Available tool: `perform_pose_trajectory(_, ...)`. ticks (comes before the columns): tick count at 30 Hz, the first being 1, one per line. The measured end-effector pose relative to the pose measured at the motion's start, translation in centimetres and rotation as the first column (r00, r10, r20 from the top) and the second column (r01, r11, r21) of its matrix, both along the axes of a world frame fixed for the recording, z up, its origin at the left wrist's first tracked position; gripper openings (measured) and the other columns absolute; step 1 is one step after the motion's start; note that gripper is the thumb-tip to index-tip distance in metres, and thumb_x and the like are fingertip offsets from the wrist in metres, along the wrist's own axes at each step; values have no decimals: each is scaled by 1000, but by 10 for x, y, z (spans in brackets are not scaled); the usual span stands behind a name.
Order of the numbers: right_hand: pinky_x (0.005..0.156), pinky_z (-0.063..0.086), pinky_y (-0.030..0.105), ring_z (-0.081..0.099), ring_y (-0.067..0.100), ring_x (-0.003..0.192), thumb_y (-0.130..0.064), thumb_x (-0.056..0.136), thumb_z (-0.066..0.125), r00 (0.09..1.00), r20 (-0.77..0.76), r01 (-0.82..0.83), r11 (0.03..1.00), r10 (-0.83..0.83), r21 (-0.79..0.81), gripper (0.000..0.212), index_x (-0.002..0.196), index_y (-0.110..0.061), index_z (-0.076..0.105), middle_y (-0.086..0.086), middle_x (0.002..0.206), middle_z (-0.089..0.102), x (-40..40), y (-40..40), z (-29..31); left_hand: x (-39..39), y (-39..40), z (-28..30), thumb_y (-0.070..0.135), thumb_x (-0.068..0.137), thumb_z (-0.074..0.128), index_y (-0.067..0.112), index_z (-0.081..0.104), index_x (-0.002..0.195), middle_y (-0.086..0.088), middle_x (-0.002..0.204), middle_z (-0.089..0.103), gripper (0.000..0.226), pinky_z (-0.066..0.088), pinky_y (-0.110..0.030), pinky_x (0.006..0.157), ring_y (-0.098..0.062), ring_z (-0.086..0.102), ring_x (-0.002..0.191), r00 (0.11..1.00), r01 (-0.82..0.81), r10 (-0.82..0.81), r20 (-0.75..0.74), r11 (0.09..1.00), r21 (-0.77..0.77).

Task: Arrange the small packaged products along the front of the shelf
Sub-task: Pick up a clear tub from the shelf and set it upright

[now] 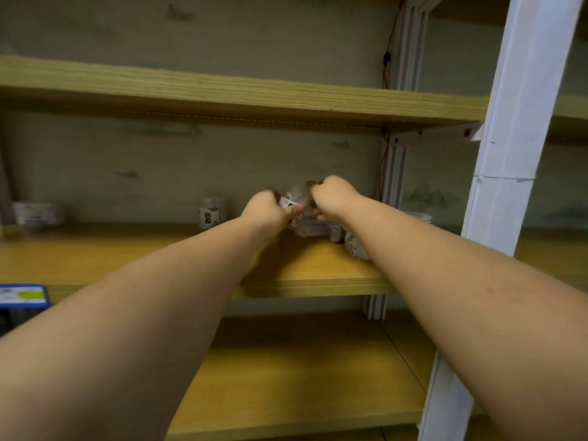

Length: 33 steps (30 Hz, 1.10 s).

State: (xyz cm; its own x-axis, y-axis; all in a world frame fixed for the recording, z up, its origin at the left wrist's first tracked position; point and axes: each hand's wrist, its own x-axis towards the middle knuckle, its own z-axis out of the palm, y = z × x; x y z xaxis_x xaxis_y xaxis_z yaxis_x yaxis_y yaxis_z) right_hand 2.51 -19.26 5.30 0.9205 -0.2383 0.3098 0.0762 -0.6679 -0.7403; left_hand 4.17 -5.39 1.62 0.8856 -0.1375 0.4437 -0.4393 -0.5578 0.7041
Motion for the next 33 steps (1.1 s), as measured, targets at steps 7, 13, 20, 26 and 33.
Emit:
perform_pose_trajectory(7, 92, 57, 40, 62, 28, 115, -23, 102, 52, 973, 100, -230, 838, 208, 495, 35, 134, -9, 54, 12, 129, 61, 3, 47, -11, -7, 44, 14, 62, 82, 64, 10, 62, 114, -9, 105, 71, 62, 56, -40, 83, -28, 68, 92, 996, -71, 52, -76, 959, -276)
perform_pose_trajectory(13, 94, 51, 40, 64, 26, 104, -25, 95, 64, 968, 168, -237, 892, 185, 384, 29, 122, -15, 65, 4, 108, 70, 8, 87, -18, -11, 95, 18, 44, 92, 64, 14, 63, 122, -5, 111, 68, 42, 54, -38, 93, -23, 64, 102, 996, -42, 10, -90, 932, -360)
perform_pose_trajectory(20, 95, 54, 44, 69, 28, 100, -22, 89, 71, 959, 183, -276, 857, 217, 435, 23, 109, -11, 70, 8, 104, 73, 34, 162, -19, 4, 171, 23, 26, 93, 67, 2, 59, 130, -12, 115, 68, 45, 53, -42, 100, -26, 67, 107, 997, -56, 30, -75, 925, -376)
perform_pose_trajectory(26, 86, 58, 46, 71, 28, 95, -17, 89, 69, 968, 131, -251, 845, 214, 472, 15, 104, -13, 70, 9, 101, 73, 62, 246, -16, 26, 258, 26, 13, 95, 63, 2, 64, 121, -15, 103, 64, 28, 55, -39, 96, -25, 63, 93, 997, -32, -1, -76, 902, -430)
perform_pose_trajectory(33, 66, 52, 30, 59, 23, 83, -11, 92, 58, 985, 43, -171, 930, 166, 324, 17, 79, -22, 60, 5, 94, 63, 102, 337, -8, 76, 346, 23, 10, 98, 57, 6, 62, 104, -19, 111, 64, 9, 55, -40, 91, -29, 64, 100, 987, 0, -72, -146, 897, -441)
